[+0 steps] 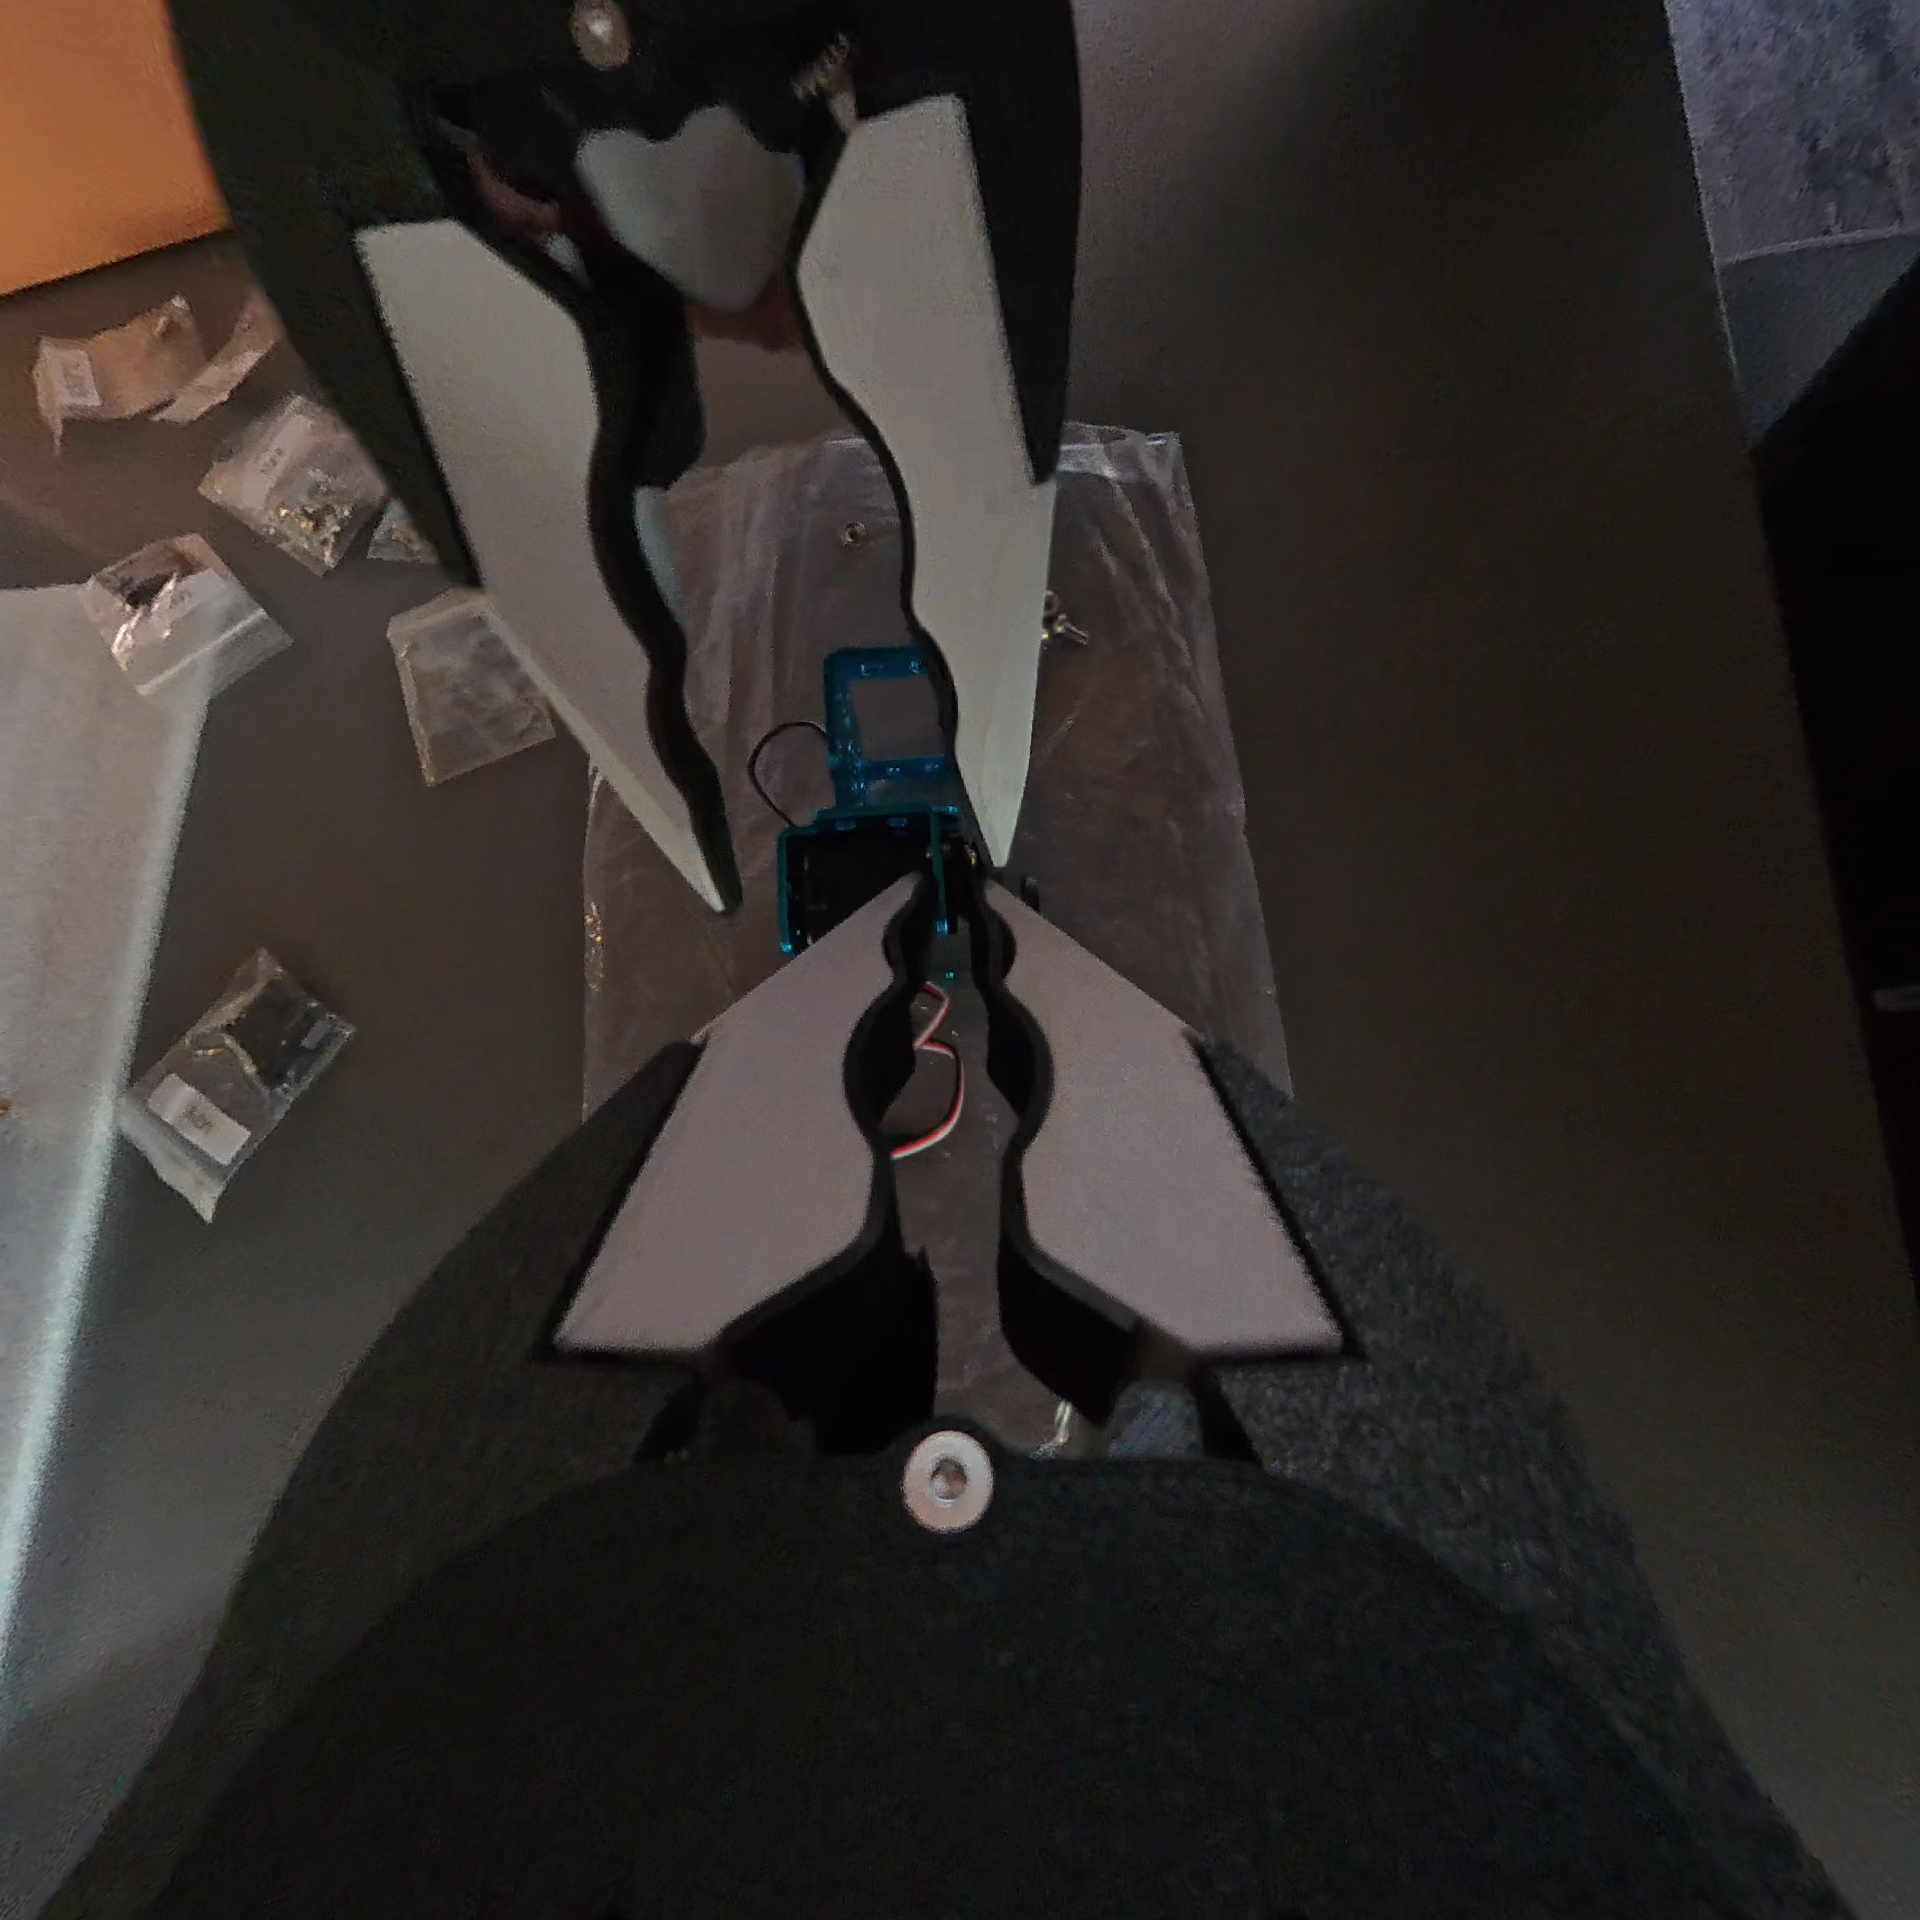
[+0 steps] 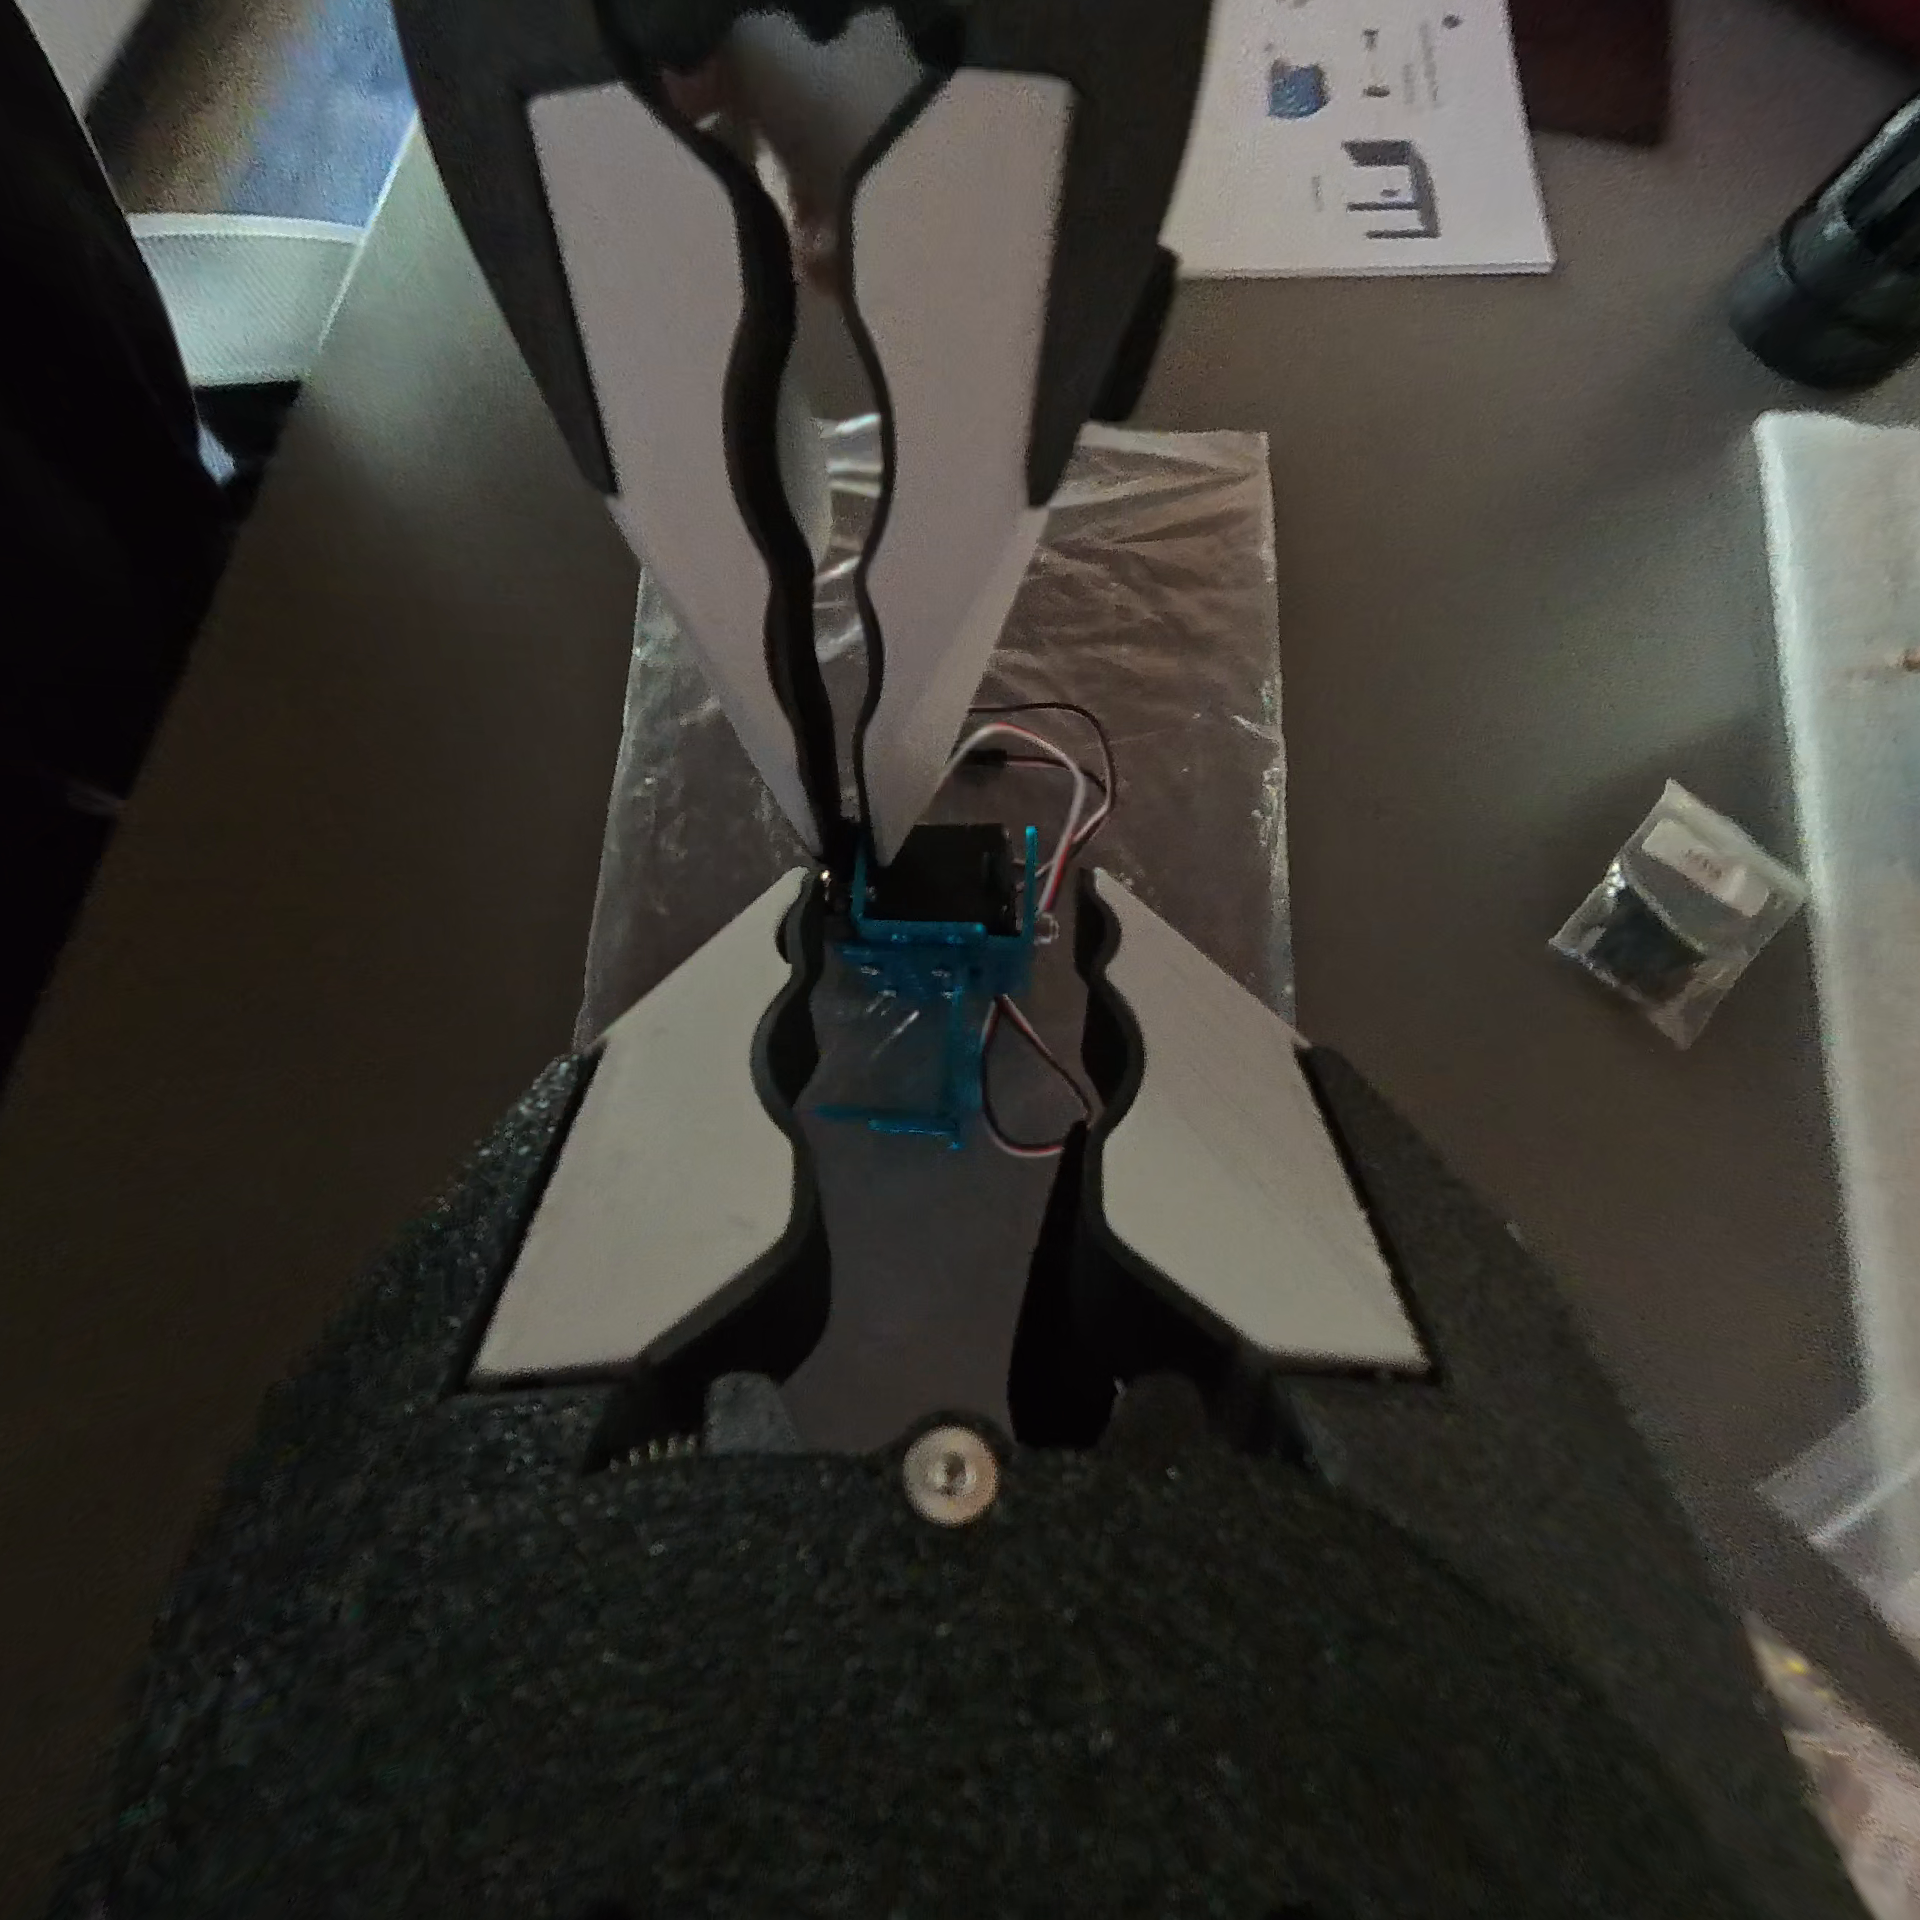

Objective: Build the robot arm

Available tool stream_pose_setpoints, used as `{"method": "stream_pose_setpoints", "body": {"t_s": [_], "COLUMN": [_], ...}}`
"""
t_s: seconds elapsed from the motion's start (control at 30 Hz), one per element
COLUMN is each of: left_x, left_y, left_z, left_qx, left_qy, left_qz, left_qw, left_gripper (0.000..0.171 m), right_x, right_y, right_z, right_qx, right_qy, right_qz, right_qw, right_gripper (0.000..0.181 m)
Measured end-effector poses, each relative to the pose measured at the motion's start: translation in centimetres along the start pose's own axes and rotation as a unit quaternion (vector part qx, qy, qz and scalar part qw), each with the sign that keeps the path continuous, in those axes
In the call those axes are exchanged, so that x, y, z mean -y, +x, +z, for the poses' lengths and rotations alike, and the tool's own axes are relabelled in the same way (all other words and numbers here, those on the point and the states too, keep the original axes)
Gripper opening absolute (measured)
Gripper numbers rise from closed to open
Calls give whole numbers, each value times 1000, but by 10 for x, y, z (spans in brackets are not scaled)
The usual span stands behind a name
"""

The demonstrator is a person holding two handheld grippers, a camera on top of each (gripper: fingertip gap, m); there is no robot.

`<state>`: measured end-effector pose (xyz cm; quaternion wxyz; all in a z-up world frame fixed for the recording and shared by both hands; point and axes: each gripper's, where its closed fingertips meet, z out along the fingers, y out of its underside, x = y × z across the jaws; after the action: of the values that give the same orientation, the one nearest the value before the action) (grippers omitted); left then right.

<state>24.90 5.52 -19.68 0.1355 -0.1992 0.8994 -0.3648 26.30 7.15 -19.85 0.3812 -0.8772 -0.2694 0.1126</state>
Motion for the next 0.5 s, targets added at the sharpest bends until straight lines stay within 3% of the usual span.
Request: {"method": "stream_pose_setpoints", "body": {"t_s": [0.17,0.5], "left_x": [0,2], "left_y": [0,1], "left_z": [0,1], "left_qx": [8,-4], "left_qy": [27,78], "left_qz": [-27,-52], "left_qw": [999,996], "left_gripper": [6,6], "right_x": [-3,-3], "right_y": [-3,-5], "right_z": [-1,-3], "right_qx": [-18,-37], "right_qy": [49,74], "right_qz": [55,36], "right_qw": [997,996], "right_gripper": [42,40]}}
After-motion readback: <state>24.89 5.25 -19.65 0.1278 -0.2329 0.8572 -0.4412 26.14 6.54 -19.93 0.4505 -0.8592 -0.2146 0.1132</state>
